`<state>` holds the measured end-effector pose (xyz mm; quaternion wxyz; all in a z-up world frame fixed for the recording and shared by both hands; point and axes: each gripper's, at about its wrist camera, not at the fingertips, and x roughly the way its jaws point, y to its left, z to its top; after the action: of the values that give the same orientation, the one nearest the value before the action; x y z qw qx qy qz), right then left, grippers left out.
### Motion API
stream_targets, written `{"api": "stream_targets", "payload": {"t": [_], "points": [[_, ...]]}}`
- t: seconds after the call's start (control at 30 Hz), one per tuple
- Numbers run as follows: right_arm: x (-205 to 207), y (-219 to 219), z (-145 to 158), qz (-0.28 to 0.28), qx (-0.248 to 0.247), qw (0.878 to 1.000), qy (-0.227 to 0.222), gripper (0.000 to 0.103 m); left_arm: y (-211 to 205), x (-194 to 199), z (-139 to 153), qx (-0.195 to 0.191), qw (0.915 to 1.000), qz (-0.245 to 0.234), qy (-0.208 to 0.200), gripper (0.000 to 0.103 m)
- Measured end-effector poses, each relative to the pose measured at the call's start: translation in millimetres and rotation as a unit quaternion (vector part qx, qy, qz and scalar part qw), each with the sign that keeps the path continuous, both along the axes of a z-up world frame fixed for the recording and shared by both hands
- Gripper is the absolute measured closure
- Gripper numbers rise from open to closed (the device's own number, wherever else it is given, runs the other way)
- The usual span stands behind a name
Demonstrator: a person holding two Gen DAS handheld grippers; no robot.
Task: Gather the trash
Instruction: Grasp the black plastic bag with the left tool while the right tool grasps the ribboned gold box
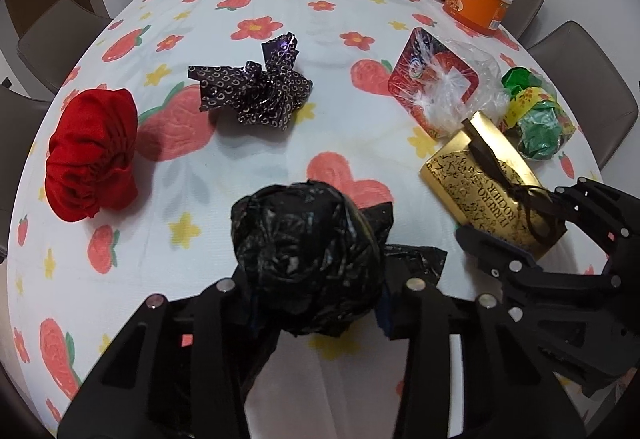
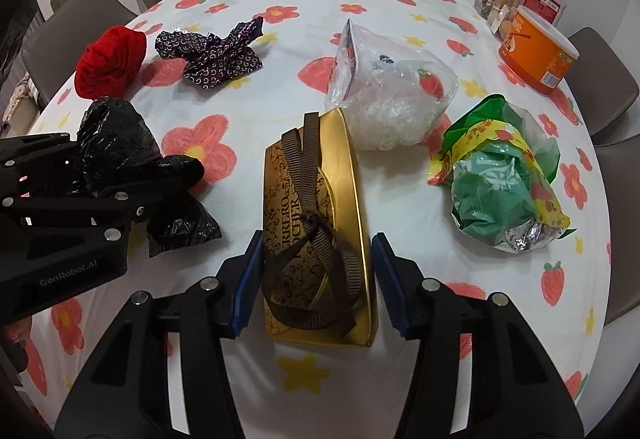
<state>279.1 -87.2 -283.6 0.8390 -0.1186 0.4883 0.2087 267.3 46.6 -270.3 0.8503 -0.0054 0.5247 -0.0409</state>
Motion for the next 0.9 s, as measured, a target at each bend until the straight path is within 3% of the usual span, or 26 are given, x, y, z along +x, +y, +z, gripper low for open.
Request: {"api": "stream_targets", "payload": {"t": [0.9], "points": [[-36, 7, 49, -0.005, 0.029, 0.999, -0.031, 0.052, 10, -54, 44, 0.008, 0.999, 0.002, -0.043, 0.068]]}}
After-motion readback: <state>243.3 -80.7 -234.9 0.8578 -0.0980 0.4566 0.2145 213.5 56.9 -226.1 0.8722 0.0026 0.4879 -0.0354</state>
